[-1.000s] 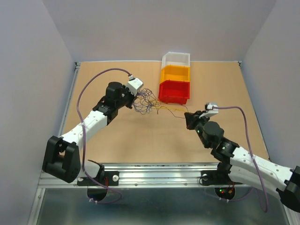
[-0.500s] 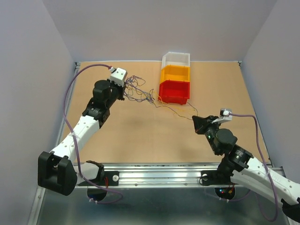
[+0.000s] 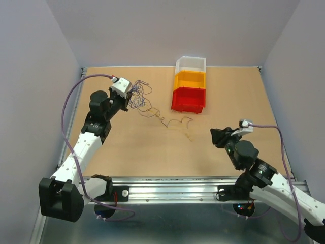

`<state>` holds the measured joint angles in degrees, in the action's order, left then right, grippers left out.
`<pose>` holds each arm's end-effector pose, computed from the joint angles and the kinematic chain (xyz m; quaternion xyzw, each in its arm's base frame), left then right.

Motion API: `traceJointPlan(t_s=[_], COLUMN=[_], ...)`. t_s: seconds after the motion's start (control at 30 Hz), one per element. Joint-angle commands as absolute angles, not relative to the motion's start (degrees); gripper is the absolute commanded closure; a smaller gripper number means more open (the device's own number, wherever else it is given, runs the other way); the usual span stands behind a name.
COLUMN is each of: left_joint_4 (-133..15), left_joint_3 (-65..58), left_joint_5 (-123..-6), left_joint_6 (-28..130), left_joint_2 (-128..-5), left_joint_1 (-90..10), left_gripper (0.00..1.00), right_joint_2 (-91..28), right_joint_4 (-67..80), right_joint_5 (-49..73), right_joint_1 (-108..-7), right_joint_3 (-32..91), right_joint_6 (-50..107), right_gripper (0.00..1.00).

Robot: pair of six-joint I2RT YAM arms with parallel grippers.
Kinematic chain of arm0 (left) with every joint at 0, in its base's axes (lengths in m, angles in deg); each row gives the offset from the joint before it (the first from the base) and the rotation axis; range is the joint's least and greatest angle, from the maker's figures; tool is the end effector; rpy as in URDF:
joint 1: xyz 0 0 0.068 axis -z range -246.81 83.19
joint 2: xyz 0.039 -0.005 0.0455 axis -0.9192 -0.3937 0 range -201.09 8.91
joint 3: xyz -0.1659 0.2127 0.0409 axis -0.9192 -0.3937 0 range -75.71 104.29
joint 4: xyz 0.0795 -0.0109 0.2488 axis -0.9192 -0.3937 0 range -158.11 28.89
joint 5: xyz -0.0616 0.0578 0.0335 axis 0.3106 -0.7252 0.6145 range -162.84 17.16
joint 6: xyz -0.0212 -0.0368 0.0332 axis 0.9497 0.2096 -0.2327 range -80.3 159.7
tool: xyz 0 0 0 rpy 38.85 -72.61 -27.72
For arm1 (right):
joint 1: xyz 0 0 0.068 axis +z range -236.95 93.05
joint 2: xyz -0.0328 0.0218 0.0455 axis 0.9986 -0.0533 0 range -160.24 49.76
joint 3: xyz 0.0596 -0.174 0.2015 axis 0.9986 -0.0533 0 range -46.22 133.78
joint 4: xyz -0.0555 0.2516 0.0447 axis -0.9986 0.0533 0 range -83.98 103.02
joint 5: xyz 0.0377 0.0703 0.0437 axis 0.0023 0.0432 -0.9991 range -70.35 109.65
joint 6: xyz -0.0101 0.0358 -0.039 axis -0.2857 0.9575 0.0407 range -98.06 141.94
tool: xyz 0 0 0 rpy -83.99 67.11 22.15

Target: Untangle the cables

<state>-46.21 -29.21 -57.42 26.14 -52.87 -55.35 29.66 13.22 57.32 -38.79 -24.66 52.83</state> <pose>0.2486 -0.0600 0.3388 0.2446 0.6658 -0.0824 0.7000 0.0943 0.0729 0.2602 0.1088 0.7265 0.2193 0.6421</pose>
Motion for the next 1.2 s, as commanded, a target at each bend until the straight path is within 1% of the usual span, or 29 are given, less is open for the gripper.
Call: traceJointPlan(t_s=[0.0,0.03,0.07,0.1,0.13,0.2,0.23,0.27,0.37,0.4,0.47,0.53,0.67,0.83,0.93,1.0,1.03,1.1,1.17], left_joint_4=[-45.3,-45.2,-45.2,-45.3,-45.6,-46.6,-47.3,-48.7,-51.4,-52.1,-53.0,-53.3,-53.5,-54.3,-54.3,-54.4,-55.1,-55.5,-55.6], left_joint_3=[-28.9,-29.1,-29.2,-29.6,-29.7,-29.7,-29.6,-29.2,-28.0,-27.5,-27.1,-27.2,-27.3,-26.5,-24.5,-21.6,-20.3,-17.5,-12.8], left_joint_5=[-44.2,-44.2,-43.9,-41.4,-39.1,-33.2,-31.9,-30.8,-26.1,-25.3,-25.2,-24.9,-23.9,-22.2,-21.3,-19.0,-18.1,-16.3,-16.0], left_joint_6=[22.0,21.9,21.9,21.4,20.9,19.6,19.3,19.1,18.3,18.1,18.0,17.8,18.3,18.8,20.3,21.8,22.7,24.1,26.0], left_joint_2=[-50.4,-50.2,-49.7,-49.3,-48.9,-48.3,-48.3,-48.4,-48.9,-49.0,-48.9,-48.1,-46.7,-45.9,-45.8,-45.8,-45.9,-46.1,-46.4], left_joint_1=[-53.7,-53.6,-53.6,-53.6,-53.6,-53.0,-52.8,-52.5,-51.9,-51.7,-50.9,-50.6,-50.5,-50.0,-49.8,-49.5,-49.4,-49.3,-49.3], left_gripper=[1.00,1.00,1.00,1.00,1.00,0.97,0.96,0.96,0.95,0.94,0.94,0.93,0.92,0.92,0.92,0.91,0.91,0.91,0.90], right_joint_2=[23.8,21.4,20.4,19.1,18.0,14.0,12.4,8.2,1.4,-3.7,-8.4,-15.2,-24.7,-36.2,-41.1,-45.4,-46.8,-50.1,-52.2], right_joint_4=[9.5,9.0,8.3,7.3,6.1,-4.5,-8.9,-16.3,-25.4,-26.8,-28.7,-33.5,-39.4,-42.1,-44.0,-47.4,-49.2,-55.1,-57.6], right_joint_5=[47.7,47.4,47.1,45.9,44.0,34.8,31.1,25.3,17.7,16.5,15.1,14.2,12.1,10.2,9.4,10.1,10.6,11.8,12.8], right_joint_1=[-38.9,-38.9,-39.0,-38.9,-38.9,-38.9,-39.0,-38.9,-38.9,-39.0,-38.9,-38.9,-38.9,-38.8,-38.8,-38.8,-38.8,-38.9,-38.9], right_joint_3=[-24.0,-23.9,-23.5,-23.4,-23.5,-25.2,-25.8,-26.3,-24.3,-23.1,-18.8,-15.3,-10.4,-3.3,0.7,1.9,2.1,1.8,2.1], right_joint_6=[48.4,48.3,48.1,47.6,46.7,42.3,40.6,38.0,34.1,33.2,31.9,29.8,28.5,27.4,26.6,26.3,26.4,27.4,28.7], right_gripper=[0.59,0.34,0.21,0.13,0.08,0.06,0.05,0.03,0.03,0.03,0.03,0.03,0.03,0.03,0.05,0.09,0.14,0.20,0.35])
